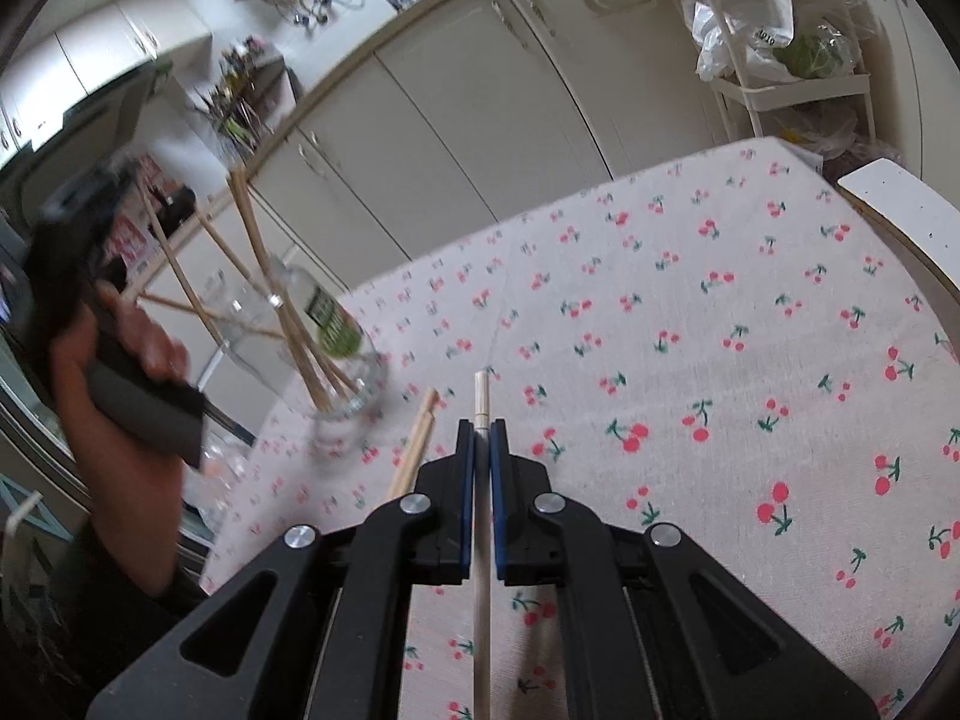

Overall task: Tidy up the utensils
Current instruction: 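Lift both held sticks upright and carry them over the glass jar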

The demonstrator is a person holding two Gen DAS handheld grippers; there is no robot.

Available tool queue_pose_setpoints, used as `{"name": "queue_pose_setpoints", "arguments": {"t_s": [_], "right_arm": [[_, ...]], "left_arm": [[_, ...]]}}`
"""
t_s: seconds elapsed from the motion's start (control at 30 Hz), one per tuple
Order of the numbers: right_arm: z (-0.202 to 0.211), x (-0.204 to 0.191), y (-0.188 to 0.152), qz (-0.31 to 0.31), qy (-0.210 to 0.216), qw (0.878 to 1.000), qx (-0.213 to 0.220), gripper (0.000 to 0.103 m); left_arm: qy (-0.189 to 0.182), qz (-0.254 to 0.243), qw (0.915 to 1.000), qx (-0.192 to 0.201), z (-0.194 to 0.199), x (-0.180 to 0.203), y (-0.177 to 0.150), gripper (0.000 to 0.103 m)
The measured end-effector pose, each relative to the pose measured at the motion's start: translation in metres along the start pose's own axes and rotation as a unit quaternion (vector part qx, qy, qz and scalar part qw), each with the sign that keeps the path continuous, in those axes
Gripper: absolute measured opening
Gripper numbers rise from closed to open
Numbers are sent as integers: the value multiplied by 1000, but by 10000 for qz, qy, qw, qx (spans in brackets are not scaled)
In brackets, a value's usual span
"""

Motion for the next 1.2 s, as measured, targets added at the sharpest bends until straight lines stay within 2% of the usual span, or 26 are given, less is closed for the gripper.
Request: {"name": "queue_pose_setpoints", "arguments": {"t_s": [0.23, 0.5, 0.57, 0.77, 0.9, 1.2], "right_arm": [[25, -20, 25, 49, 314, 9974, 646, 6], [33, -34, 34, 88, 503, 9956, 790, 6], [32, -33, 32, 76, 505, 9957, 771, 6], [32, -31, 30, 10, 552, 9957, 744, 6], [32, -30, 30, -28, 594, 9955, 736, 6], [34, -31, 31, -10, 628, 9950, 778, 6]], "left_arm": [[-74, -46, 9992, -382, -1, -14, -18, 5], [-64, 278, 9973, -671, -5, -37, -17, 5], [-66, 381, 9971, -656, -5, -39, -12, 5], [-186, 775, 9965, -243, -3, -32, 27, 5], [-269, 671, 9974, 7, 0, -20, 43, 5], [-171, 327, 9990, -253, -11, -14, 9, 5]]}}
Point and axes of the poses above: each gripper's, at about its wrist camera, not at the fingertips, and z roughly against the way its jaws point, x to its right, y to its top, the point moved 8 cm from there along -z, roughly the way its jaws point
